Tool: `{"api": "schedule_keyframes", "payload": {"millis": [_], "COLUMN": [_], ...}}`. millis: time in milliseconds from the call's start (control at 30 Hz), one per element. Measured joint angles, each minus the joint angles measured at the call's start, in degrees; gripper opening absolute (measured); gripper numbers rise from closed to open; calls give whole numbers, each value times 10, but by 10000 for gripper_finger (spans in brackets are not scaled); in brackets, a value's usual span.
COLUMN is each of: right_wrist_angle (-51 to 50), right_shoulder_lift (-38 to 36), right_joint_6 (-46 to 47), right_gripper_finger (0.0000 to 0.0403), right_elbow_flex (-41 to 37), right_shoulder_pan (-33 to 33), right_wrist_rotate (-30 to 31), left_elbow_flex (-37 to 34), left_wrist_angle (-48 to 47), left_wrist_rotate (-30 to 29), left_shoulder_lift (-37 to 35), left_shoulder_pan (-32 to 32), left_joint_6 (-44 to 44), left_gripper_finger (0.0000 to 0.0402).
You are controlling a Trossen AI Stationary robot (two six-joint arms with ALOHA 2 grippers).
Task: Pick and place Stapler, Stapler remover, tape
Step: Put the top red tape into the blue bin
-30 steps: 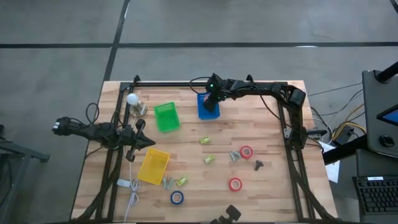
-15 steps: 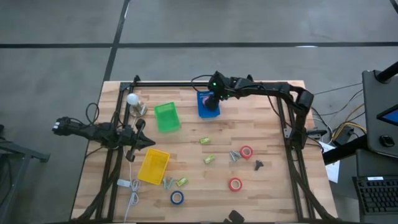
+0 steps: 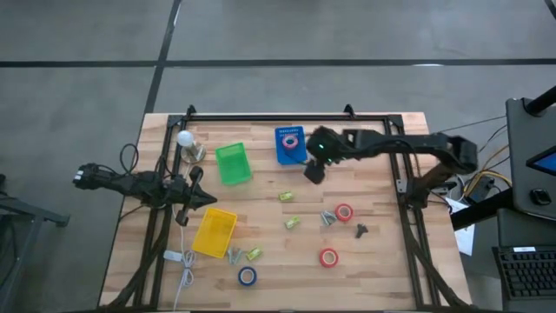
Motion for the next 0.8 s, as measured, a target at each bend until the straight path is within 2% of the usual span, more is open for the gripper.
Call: {"api": "schedule_keyframes", "payload": {"millis": [200, 367, 800], "right_wrist_angle": [1, -1, -1], "right_shoulder_lift": [-97, -160, -227], "right_joint_6": [86, 116, 213], "right_gripper_finger": [203, 203, 203], "right_elbow_flex": [-107, -183, -289], "right_shoulder_pan": [41, 83, 171], "right_wrist_rotate": [0, 0, 0], "left_elbow_flex": [0, 0, 0], "left_wrist_angle": [0, 0, 0], "left_wrist_rotate": [0, 0, -2], "left_shoulder_lift": [0, 0, 0], "left_shoulder_pan": [0, 0, 0], "left_joint_6": [0, 0, 0], "left_gripper_finger": [14, 14, 14]}}
